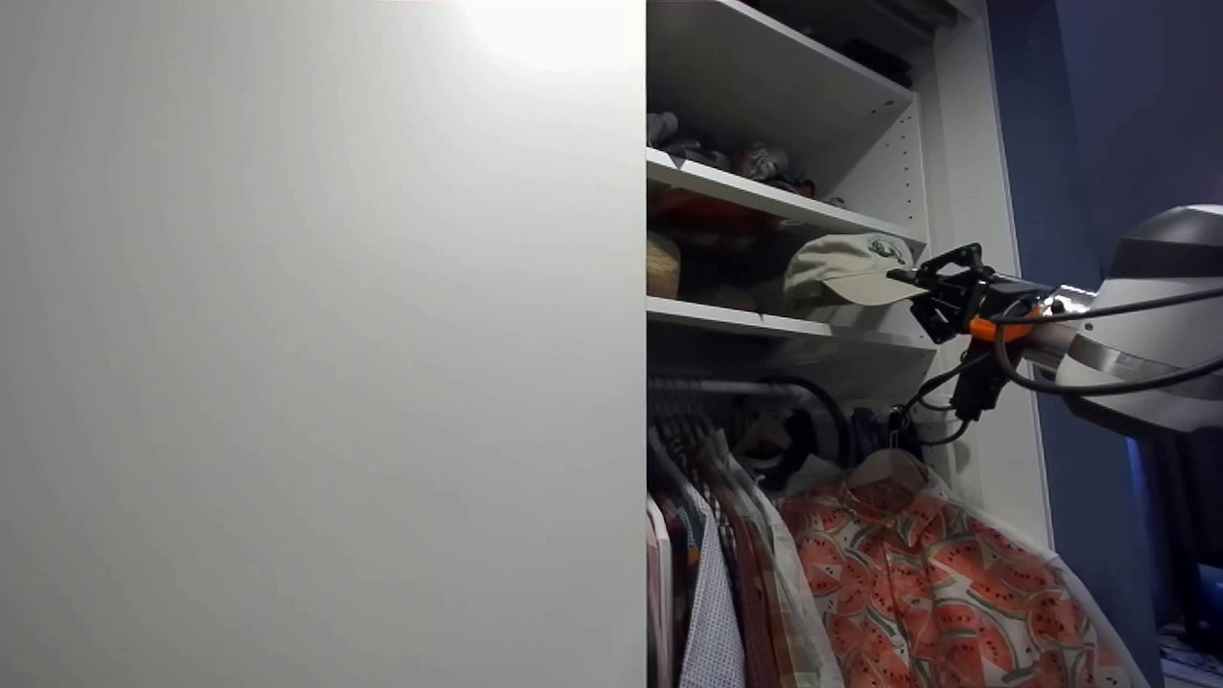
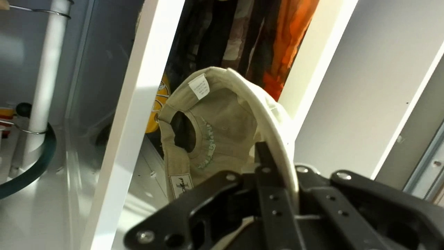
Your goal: Hang the cap in the shelf
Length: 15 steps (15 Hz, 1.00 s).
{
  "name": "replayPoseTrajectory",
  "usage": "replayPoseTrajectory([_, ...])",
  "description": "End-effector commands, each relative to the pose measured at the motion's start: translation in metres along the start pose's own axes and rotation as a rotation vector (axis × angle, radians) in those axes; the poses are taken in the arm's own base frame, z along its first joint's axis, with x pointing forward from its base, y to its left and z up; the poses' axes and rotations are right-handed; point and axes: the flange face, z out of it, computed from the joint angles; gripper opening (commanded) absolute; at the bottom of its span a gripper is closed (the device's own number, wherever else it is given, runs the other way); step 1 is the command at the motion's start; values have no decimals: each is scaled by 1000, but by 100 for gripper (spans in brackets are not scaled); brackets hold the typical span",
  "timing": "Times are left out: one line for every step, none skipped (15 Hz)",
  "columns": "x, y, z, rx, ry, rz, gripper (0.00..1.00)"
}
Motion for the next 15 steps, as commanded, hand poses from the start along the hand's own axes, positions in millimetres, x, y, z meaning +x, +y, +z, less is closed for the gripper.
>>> replayPoseTrajectory([-12, -13, -22, 25, 21, -43, 1])
replayPoseTrajectory([-13, -16, -27, 33, 23, -57, 1])
replayPoseTrajectory([-11, -18, -34, 37, 40, -63, 1])
replayPoseTrajectory([-12, -17, -40, 27, 61, -70, 1])
replayPoseTrajectory([-11, -16, -45, 20, 78, -77, 1])
replayPoseTrajectory([-11, -12, -50, 9, 92, -76, 1])
replayPoseTrajectory([-11, -10, -56, -1, 108, -84, 1])
replayPoseTrajectory([-11, -7, -61, -6, 112, -85, 1])
replayPoseTrajectory([-11, -5, -67, -8, 117, -86, 1])
replayPoseTrajectory([-12, -6, -73, 4, 112, -75, 1])
replayPoseTrajectory([-12, -6, -77, 9, 109, -70, 1])
replayPoseTrajectory([-12, -4, -82, 9, 110, -78, 1])
replayPoseTrajectory([-10, -5, -89, 21, 111, -76, 1])
replayPoseTrajectory([-7, -4, -95, 29, 117, -80, 1])
replayPoseTrajectory([-7, -2, -101, 28, 121, -82, 1])
